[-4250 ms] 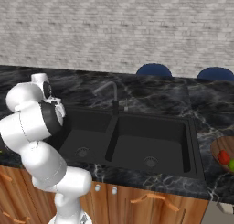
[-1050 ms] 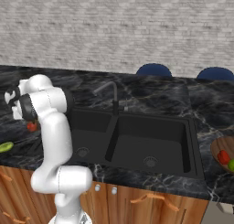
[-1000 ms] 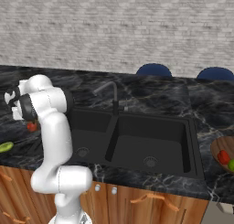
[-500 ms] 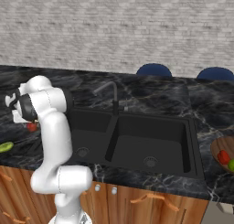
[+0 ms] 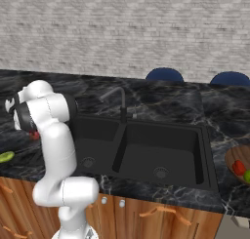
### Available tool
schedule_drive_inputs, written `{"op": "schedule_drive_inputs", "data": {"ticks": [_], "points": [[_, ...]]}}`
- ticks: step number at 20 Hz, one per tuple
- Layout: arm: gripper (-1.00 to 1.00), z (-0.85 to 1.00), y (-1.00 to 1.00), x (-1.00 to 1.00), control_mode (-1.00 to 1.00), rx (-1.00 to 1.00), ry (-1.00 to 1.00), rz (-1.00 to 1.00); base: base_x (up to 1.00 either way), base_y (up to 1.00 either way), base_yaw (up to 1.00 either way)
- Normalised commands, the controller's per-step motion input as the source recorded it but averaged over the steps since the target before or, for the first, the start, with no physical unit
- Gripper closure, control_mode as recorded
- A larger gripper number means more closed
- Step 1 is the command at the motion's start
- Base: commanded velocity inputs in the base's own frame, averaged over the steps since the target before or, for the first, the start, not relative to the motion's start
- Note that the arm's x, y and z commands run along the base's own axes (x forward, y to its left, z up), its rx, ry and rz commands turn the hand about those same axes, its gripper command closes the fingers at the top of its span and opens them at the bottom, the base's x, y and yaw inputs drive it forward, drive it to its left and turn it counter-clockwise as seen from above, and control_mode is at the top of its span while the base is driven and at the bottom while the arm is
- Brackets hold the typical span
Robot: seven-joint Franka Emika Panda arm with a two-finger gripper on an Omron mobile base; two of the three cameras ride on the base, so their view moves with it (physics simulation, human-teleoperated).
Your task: There is a mixed pile of frozen fruits and vegetables on the counter. Locate all the frozen vegetables and place the items in a bowl on the counter. Take all the frozen fruits and defrost them in a running sink.
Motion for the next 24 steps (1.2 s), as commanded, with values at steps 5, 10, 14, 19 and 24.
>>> {"op": "schedule_drive_inputs", "data": {"ticks": [5, 10, 14, 19, 24], "points": [[1.00, 0.31, -0.37, -0.11, -1.00, 0.03, -0.06, 0.00, 0.00, 0.00, 0.00], [1.00, 0.18, -0.43, 0.00, -1.00, 0.00, 0.00, -0.04, 0.00, 0.00, 0.00], [1.00, 0.10, -0.50, 0.02, -1.00, 0.00, -0.02, -0.04, 0.00, 0.00, 0.00], [1.00, 0.00, -0.46, 0.07, -1.00, 0.00, 0.00, -0.06, 0.00, 0.00, 0.00], [1.00, 0.02, -0.42, 0.06, -1.00, 0.00, -0.01, -0.05, 0.00, 0.00, 0.00]]}}
